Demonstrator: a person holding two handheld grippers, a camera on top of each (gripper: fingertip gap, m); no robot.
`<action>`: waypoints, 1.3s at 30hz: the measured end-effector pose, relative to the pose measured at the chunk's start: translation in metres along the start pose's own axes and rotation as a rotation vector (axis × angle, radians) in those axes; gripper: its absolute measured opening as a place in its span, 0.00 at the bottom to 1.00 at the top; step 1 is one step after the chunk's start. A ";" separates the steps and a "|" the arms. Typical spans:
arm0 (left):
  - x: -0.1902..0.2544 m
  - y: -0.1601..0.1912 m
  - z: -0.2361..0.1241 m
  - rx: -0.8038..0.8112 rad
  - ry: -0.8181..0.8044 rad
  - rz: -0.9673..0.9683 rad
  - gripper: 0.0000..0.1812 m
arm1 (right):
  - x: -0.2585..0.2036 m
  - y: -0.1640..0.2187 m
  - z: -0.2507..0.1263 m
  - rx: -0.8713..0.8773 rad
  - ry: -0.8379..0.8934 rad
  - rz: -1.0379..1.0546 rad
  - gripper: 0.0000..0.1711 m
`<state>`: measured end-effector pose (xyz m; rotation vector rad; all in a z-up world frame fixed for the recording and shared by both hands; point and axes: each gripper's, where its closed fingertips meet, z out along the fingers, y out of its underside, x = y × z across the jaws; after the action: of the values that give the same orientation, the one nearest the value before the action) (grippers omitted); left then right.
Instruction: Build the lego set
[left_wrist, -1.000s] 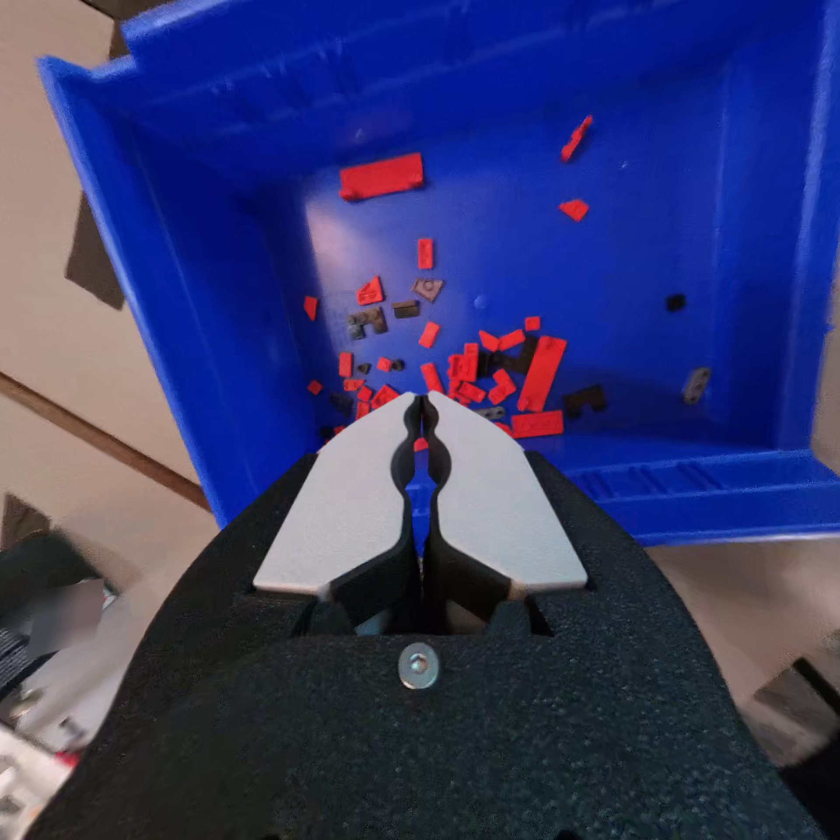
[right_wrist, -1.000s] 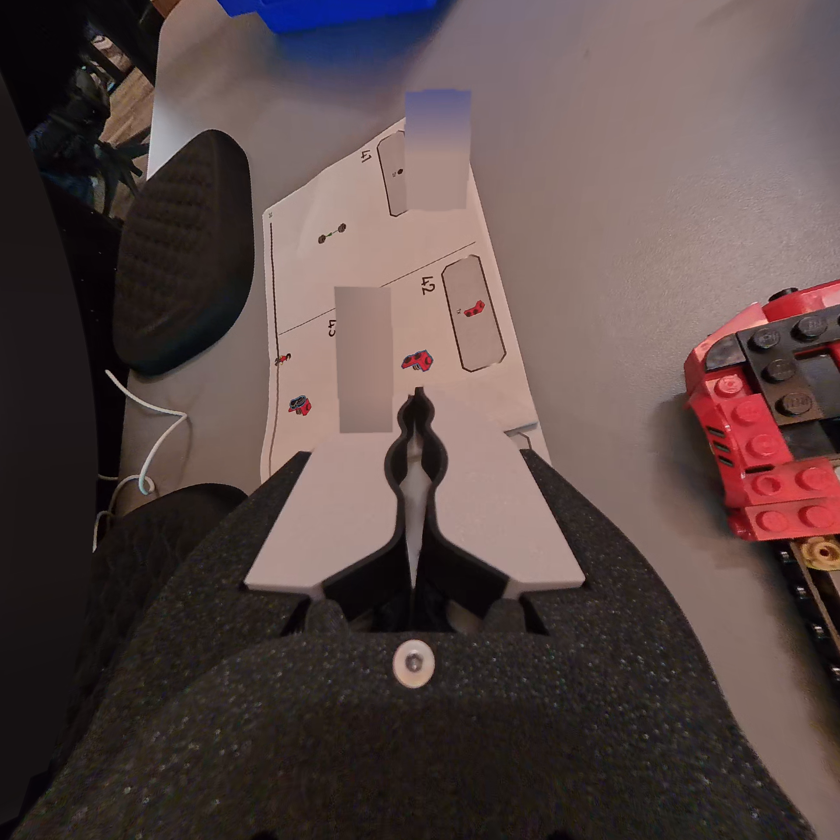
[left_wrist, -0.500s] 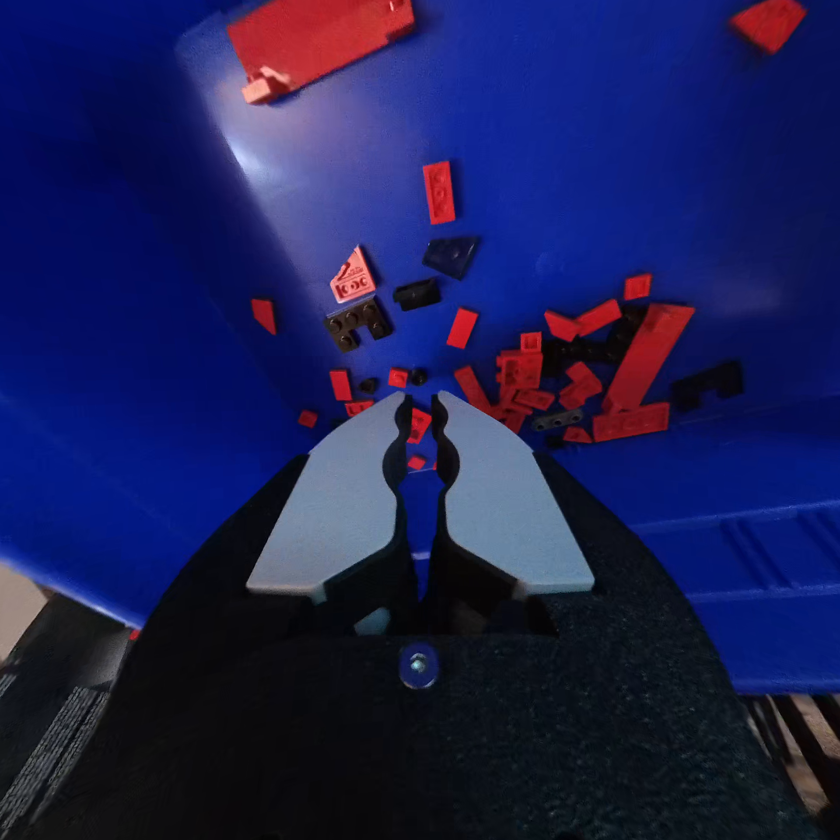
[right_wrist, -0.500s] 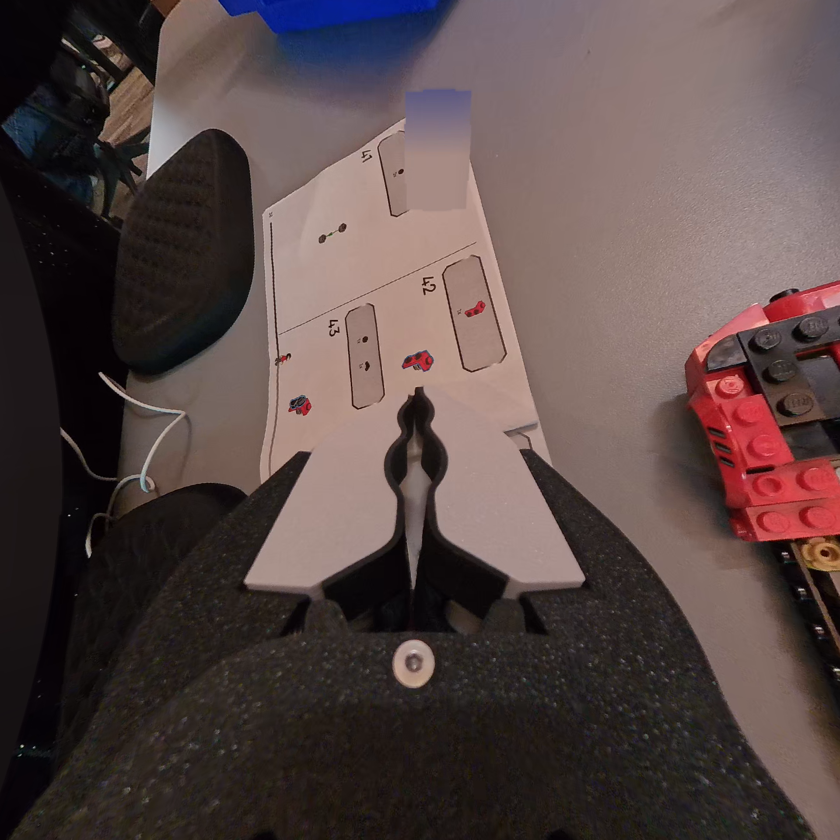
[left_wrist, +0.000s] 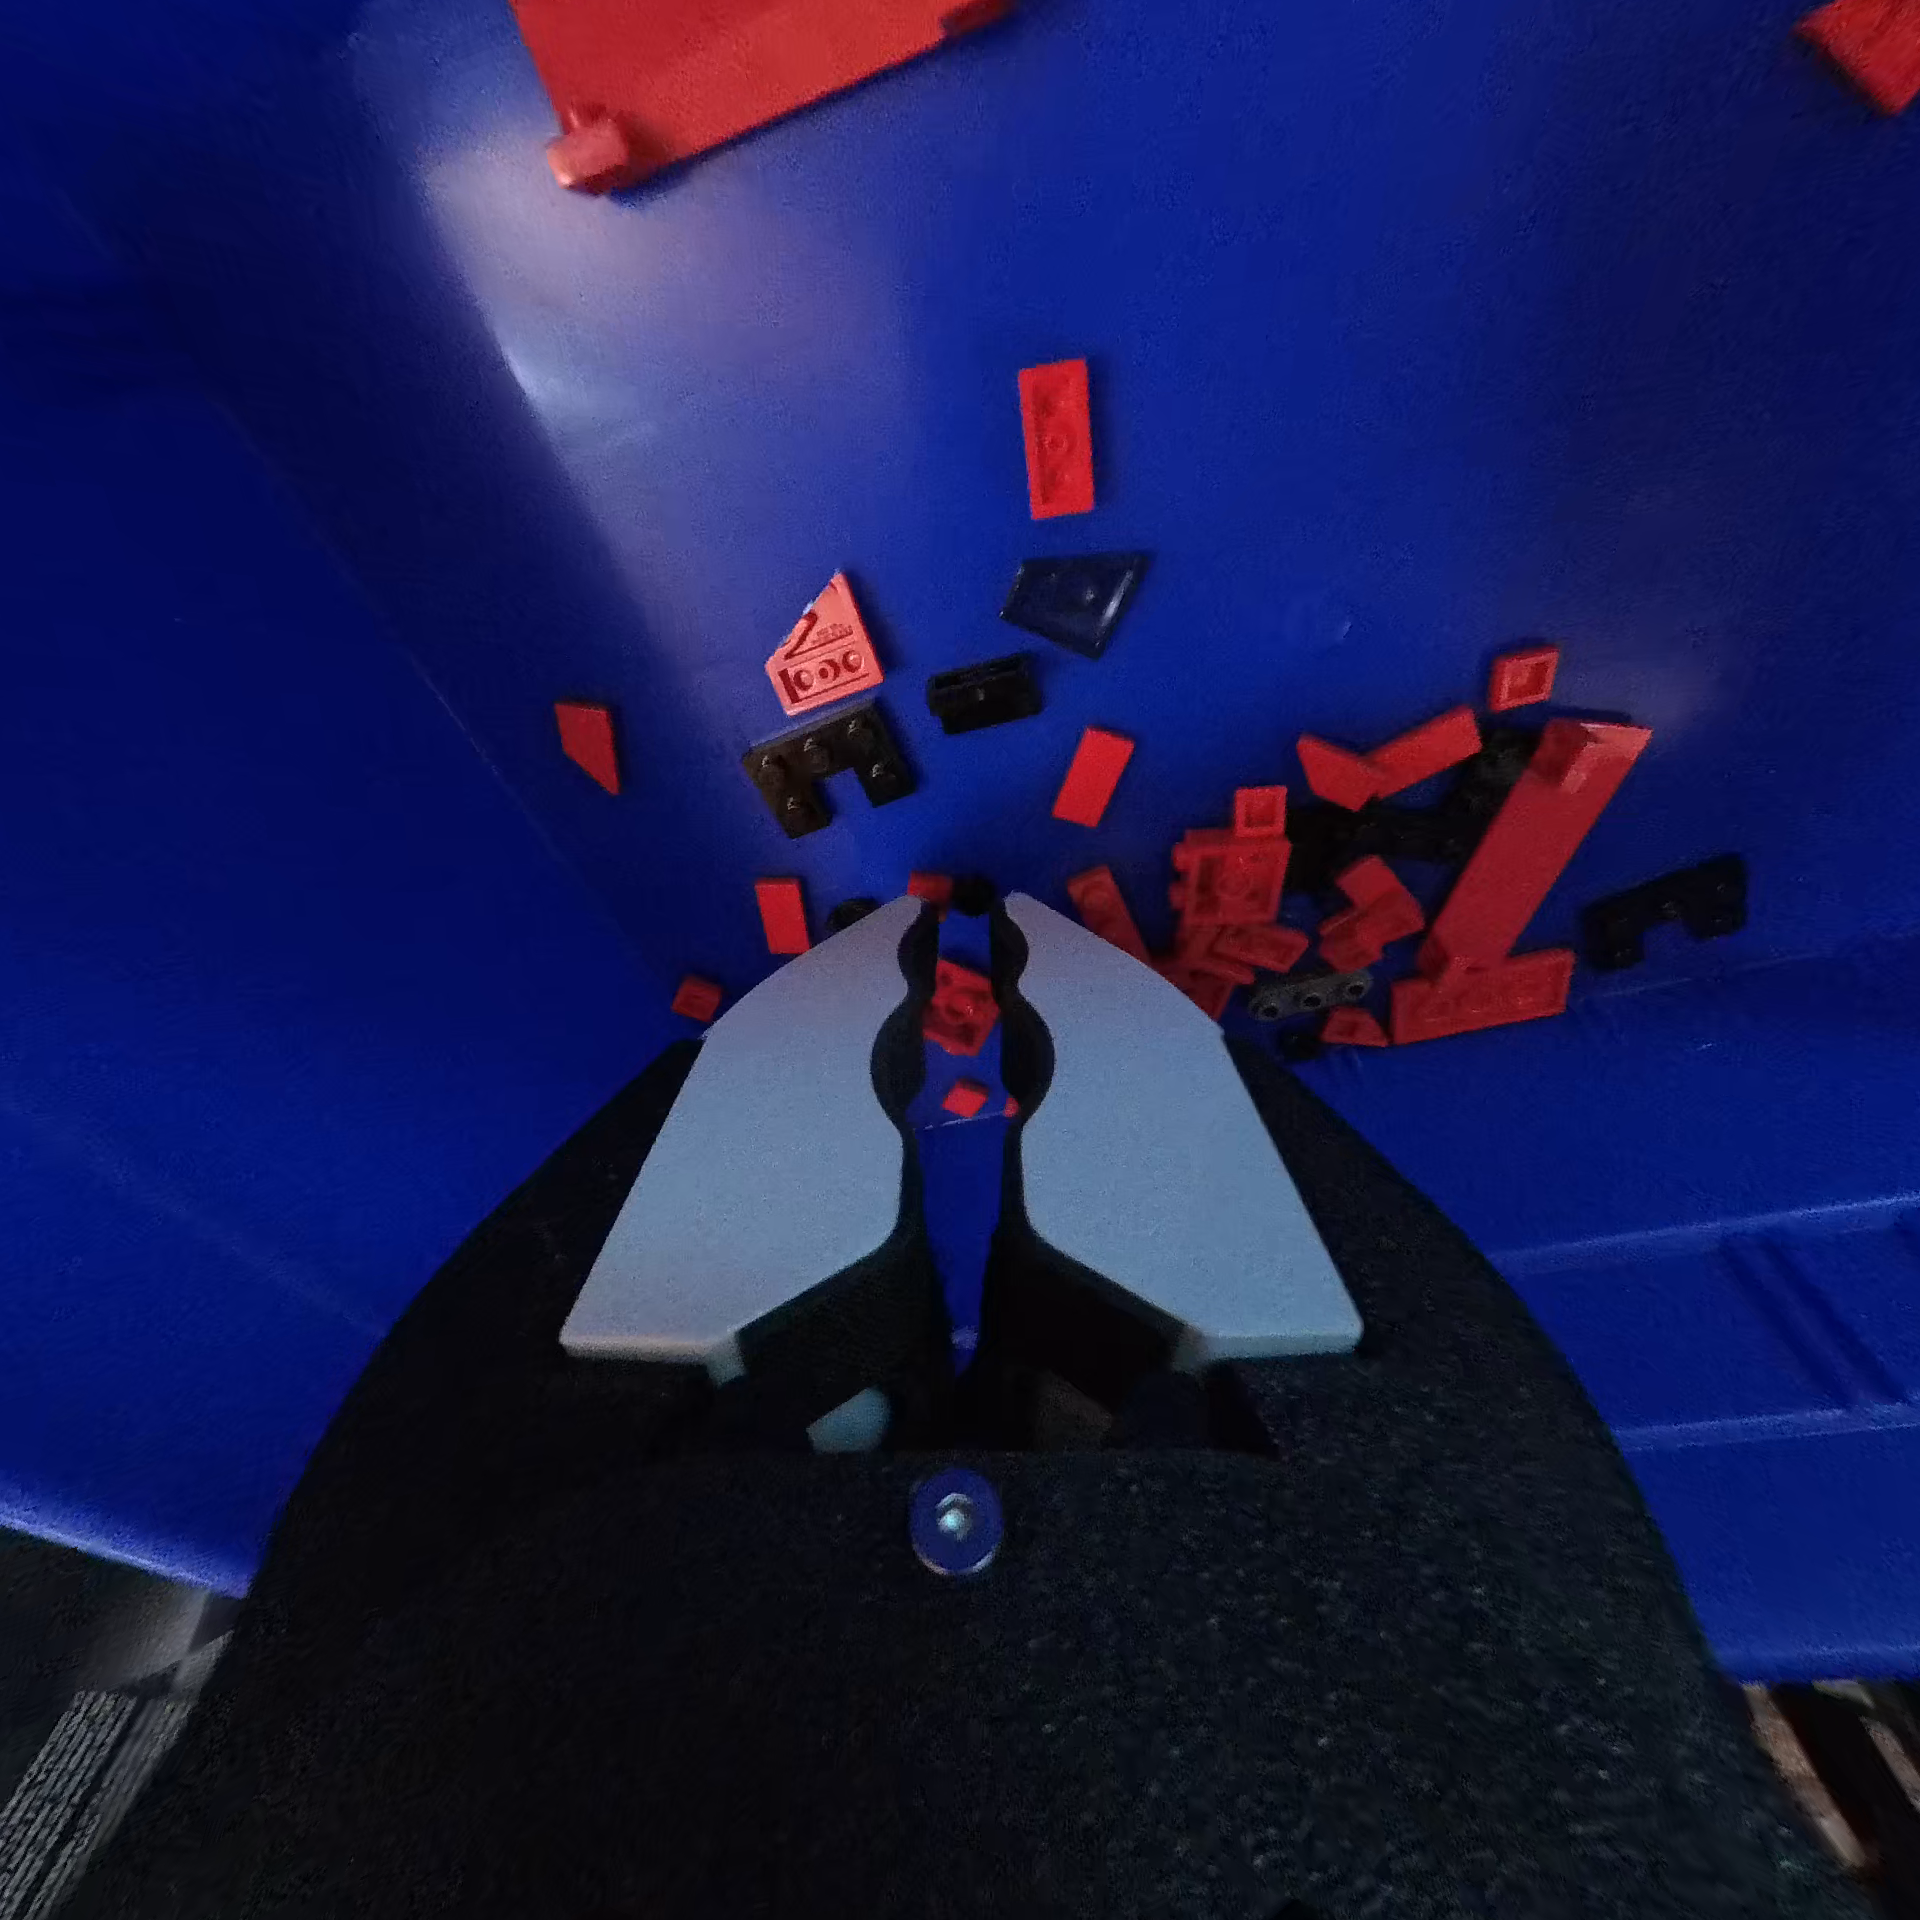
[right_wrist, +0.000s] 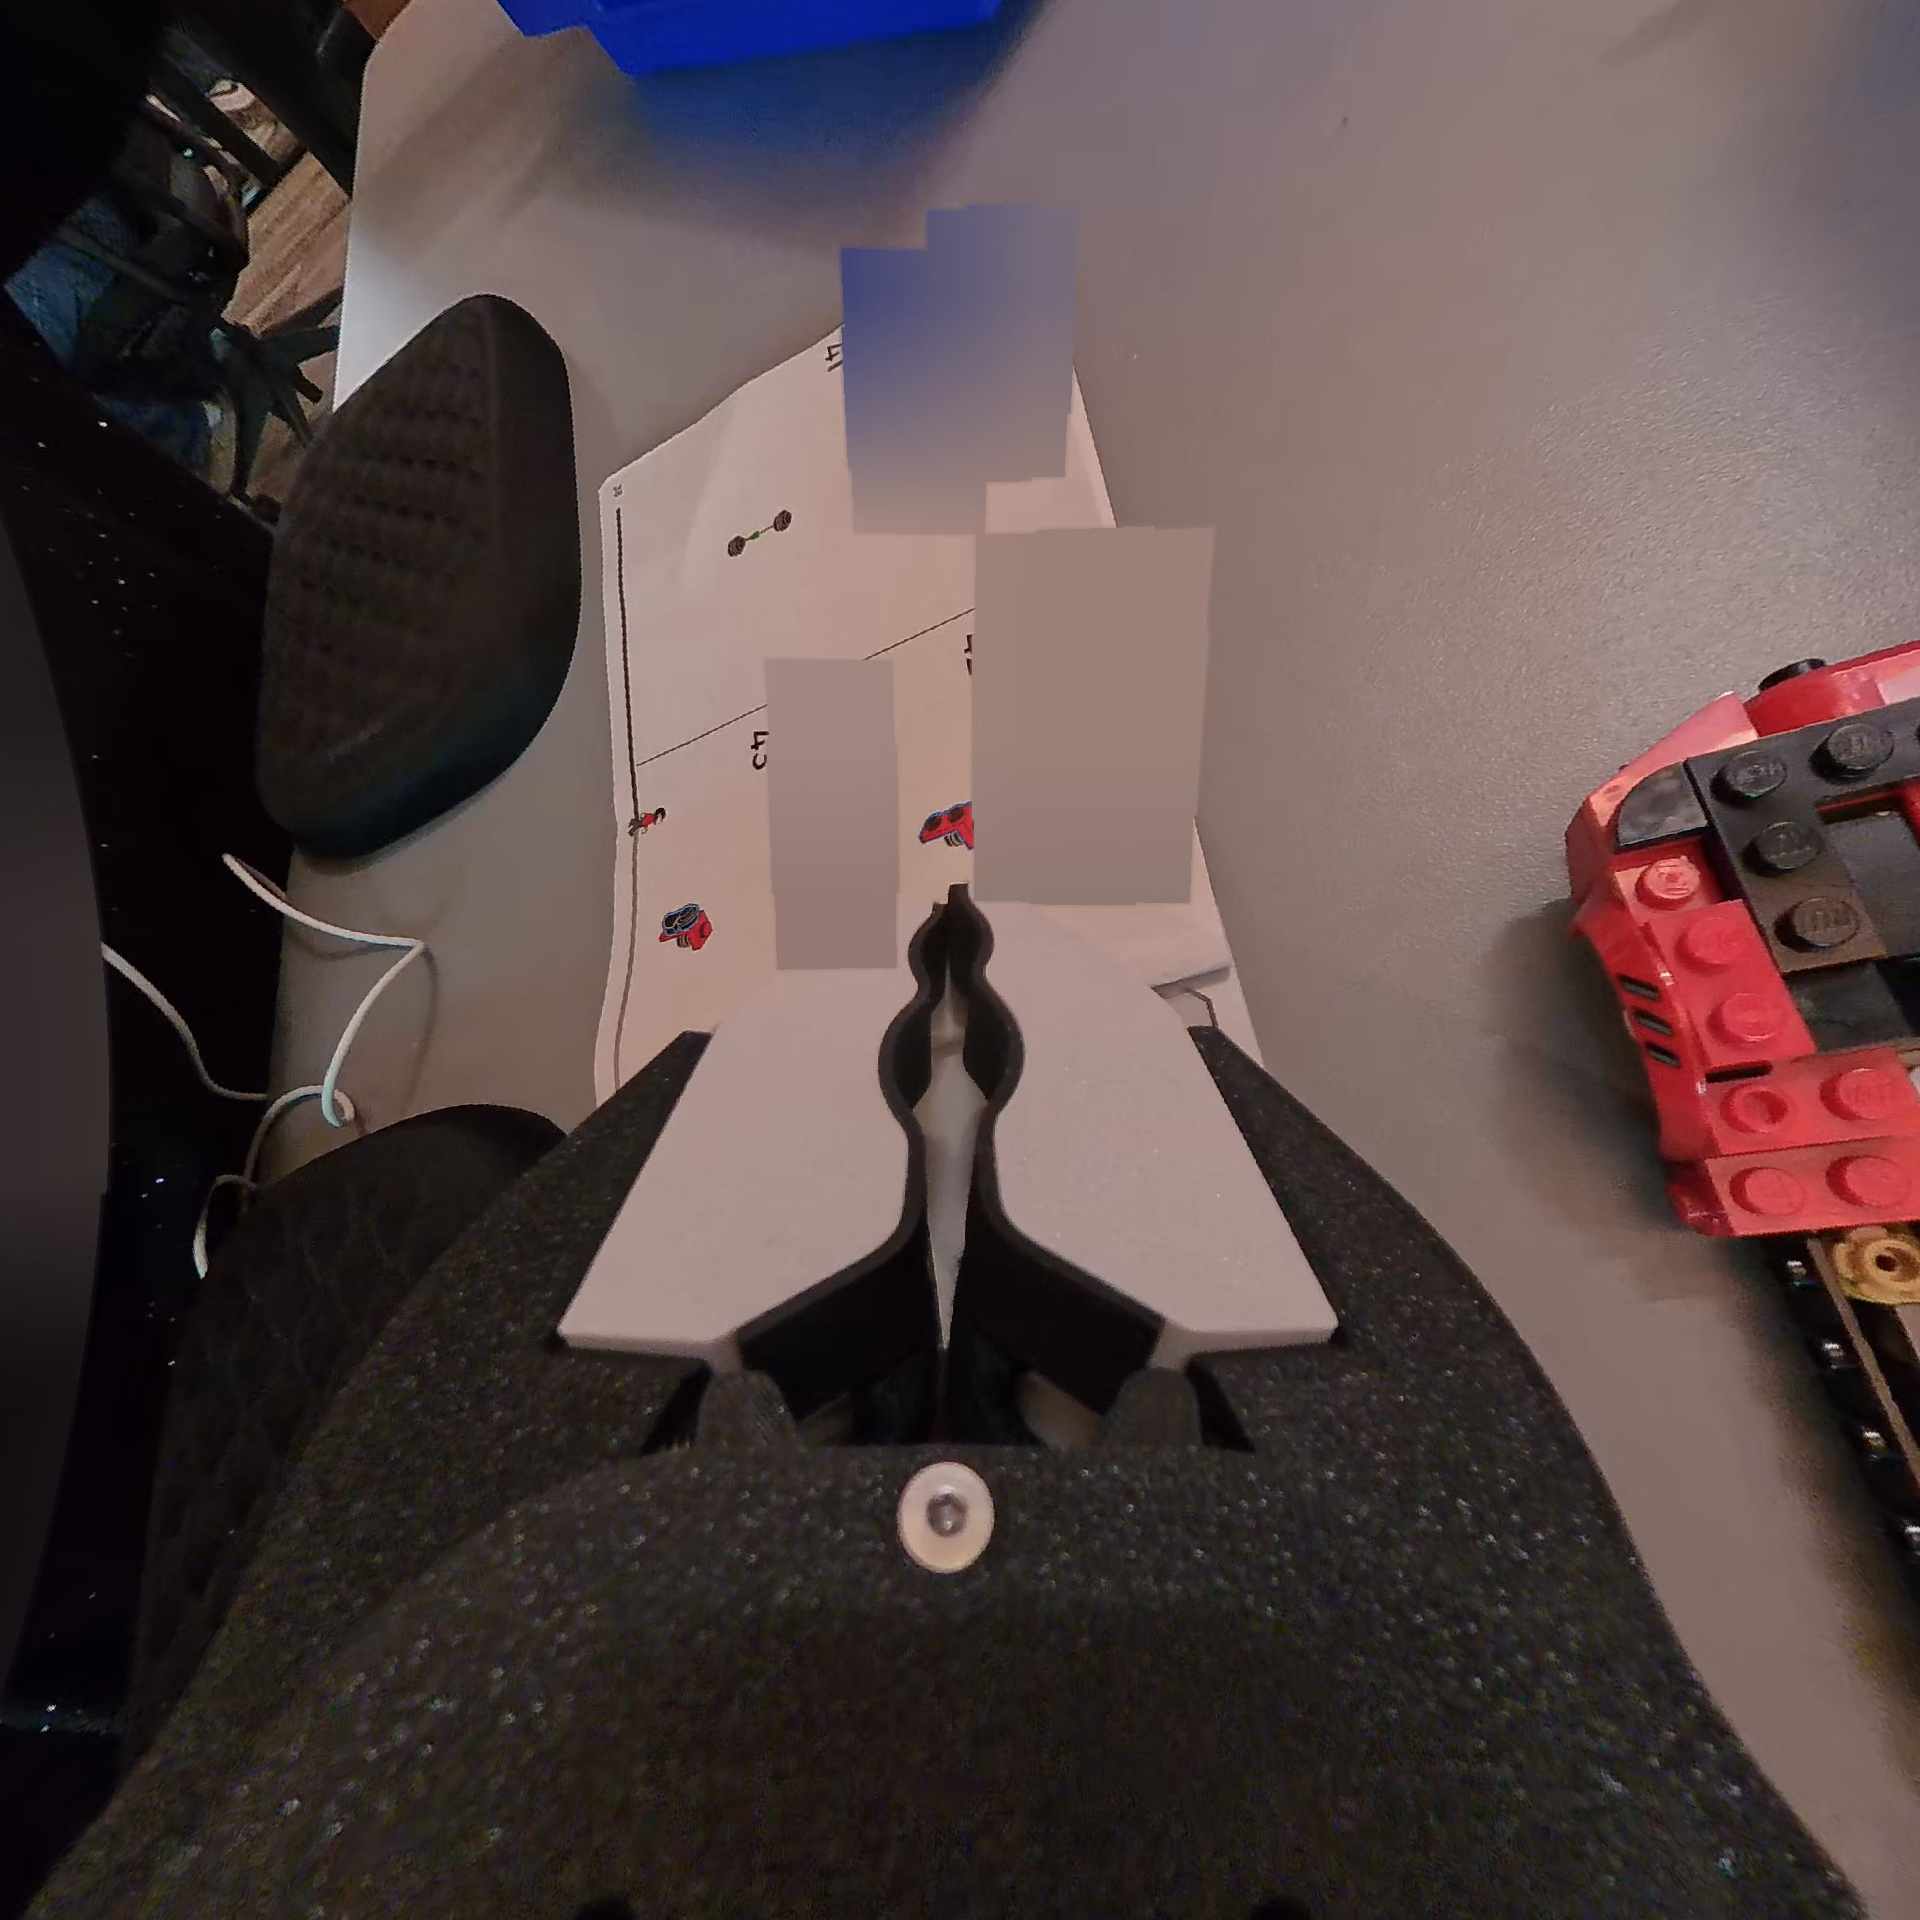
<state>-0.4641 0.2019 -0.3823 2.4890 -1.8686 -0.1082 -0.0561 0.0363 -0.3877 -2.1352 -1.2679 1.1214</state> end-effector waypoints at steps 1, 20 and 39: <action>0.000 0.000 0.000 0.002 0.011 -0.009 0.06 | 0.000 0.000 0.000 0.000 0.001 -0.001 0.00; 0.008 0.006 0.001 0.030 0.053 0.071 0.04 | 0.000 0.000 0.000 0.001 -0.001 0.004 0.00; 0.008 0.002 -0.001 0.066 0.043 0.083 0.07 | 0.000 0.000 0.000 0.002 -0.001 0.005 0.00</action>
<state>-0.4640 0.1933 -0.3813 2.4295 -1.9866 0.0097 -0.0560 0.0360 -0.3875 -2.1376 -1.2624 1.1249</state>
